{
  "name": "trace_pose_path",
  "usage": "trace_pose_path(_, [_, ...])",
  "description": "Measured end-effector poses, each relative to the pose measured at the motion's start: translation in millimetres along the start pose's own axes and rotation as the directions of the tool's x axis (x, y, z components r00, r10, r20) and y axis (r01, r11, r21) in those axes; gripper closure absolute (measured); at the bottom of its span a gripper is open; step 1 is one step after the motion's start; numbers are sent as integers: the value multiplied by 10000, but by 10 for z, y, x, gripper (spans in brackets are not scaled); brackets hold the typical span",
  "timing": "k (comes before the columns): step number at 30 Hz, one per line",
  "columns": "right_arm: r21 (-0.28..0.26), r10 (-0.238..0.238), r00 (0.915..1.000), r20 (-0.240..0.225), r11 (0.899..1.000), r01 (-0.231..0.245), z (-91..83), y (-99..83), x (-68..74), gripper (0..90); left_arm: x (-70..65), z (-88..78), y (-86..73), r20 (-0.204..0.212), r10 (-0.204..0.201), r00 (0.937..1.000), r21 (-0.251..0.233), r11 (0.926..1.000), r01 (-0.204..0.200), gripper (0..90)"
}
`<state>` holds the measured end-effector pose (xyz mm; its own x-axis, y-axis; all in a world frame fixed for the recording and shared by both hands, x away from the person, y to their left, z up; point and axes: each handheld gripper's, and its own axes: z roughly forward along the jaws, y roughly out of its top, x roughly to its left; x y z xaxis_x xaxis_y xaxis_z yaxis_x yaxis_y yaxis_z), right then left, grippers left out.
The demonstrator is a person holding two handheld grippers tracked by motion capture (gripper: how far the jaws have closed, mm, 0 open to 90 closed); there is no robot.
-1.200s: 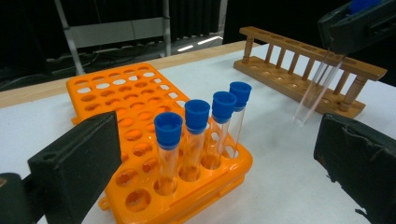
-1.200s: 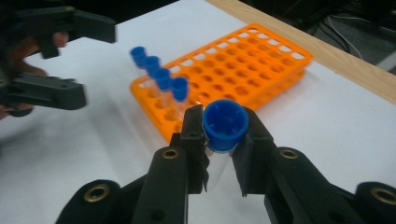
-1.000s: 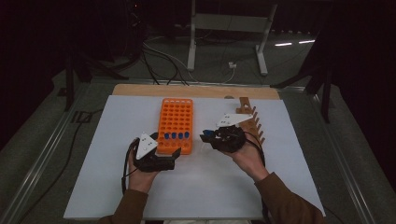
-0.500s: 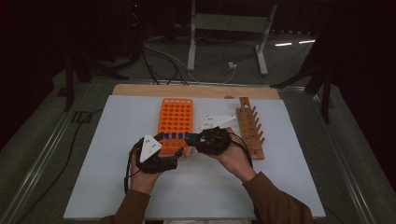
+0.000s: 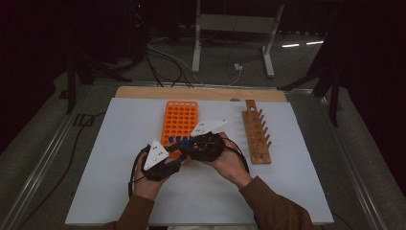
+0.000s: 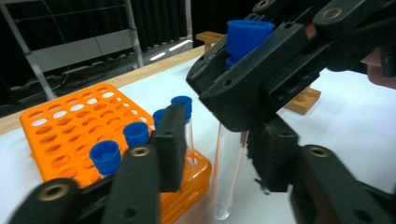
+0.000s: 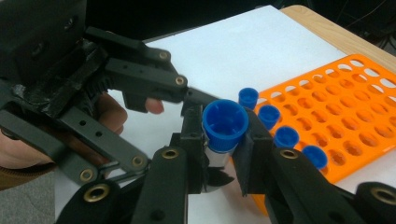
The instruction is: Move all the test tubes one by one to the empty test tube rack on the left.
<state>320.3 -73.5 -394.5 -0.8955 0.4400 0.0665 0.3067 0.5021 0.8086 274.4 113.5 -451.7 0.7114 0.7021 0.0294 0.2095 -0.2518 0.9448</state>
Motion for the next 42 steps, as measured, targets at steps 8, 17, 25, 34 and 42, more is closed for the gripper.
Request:
trace_pose_path(8, [-11, -1, 10000, -29, 10000, 1, -9, 6, 0, 757, -13, 3, -2, 238, 213, 9995, 86, 9997, -215, 768])
trace_pose_path(17, [-676, 55, 10000, -27, 9977, -57, -112, 16, -41, 539, 62, -33, -22, 67, 12, 10000, 61, 10000, -13, 780])
trace_pose_path(25, [-1350, 465, 9956, 815, 9902, -352, -280, -20, -153, 266, 211, -120, -66, -405, -550, 9977, -151, 9984, 545, 780])
trace_pose_path(34, [-1728, 1143, 9700, 2145, 9819, -775, -450, -160, -352, 98, 342, -184, -117, -1103, -1102, 9878, -458, 9933, 1057, 781])
trace_pose_path(42, [-1820, 1327, 9629, 2351, 9791, -905, -580, -321, -486, 67, 398, -161, -147, -1693, -1259, 9775, -521, 9916, 1187, 781])
